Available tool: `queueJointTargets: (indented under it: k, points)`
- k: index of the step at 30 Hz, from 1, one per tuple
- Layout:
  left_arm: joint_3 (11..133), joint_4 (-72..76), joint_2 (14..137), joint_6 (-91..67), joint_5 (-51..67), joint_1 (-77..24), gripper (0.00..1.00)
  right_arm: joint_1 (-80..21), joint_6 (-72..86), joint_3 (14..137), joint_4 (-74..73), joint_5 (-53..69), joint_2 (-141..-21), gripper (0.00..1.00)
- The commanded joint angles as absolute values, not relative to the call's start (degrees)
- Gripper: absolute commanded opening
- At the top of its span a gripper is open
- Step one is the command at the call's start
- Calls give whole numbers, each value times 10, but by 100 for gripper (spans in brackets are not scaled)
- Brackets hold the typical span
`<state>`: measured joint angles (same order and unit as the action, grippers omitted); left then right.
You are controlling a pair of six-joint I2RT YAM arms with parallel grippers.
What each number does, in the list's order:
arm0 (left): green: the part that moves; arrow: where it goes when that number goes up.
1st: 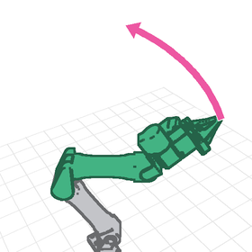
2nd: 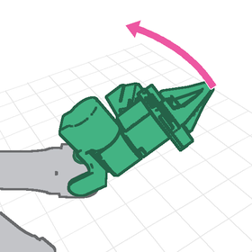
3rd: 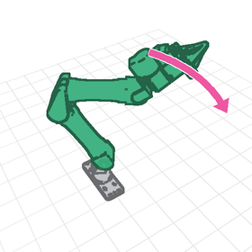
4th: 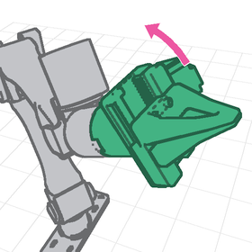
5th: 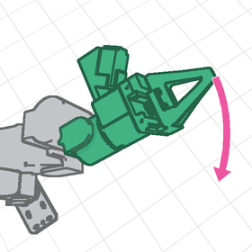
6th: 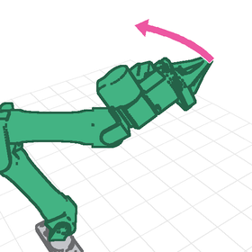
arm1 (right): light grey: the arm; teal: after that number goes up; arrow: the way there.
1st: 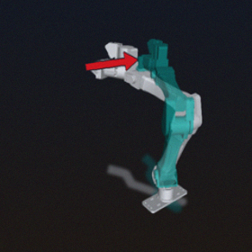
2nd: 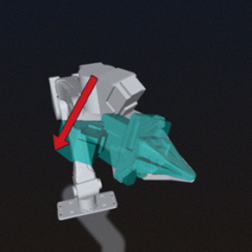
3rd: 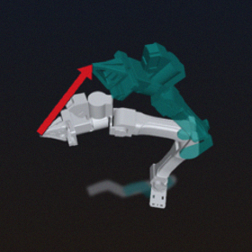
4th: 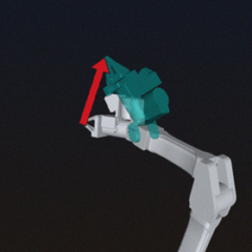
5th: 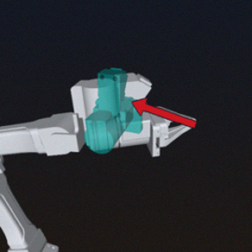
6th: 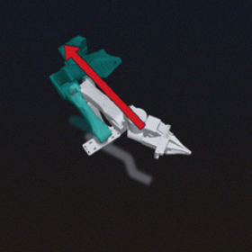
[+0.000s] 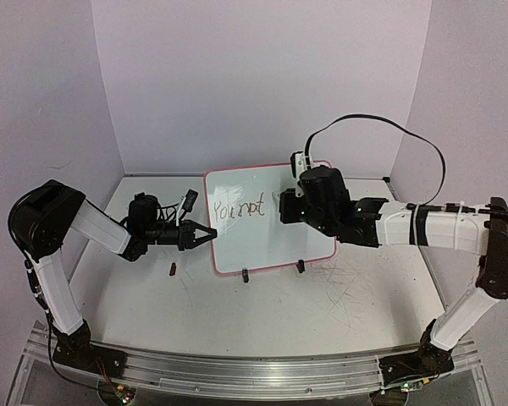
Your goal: Write a sentence on the whiteboard
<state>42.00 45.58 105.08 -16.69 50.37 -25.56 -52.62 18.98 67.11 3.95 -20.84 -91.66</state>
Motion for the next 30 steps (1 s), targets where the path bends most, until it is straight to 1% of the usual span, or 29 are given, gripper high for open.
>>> queueJointTargets:
  k: [1,16,30]
  points:
    - [431,435,1042,-144,469,-258,0,-525,186,701,53,-207,-938,0]
    - [434,435,1048,-144,469,-258,0,-524,179,716,42,-223,-955,0]
    - [433,434,1045,-144,469,-258,0,-539,204,681,15,-226,-941,0]
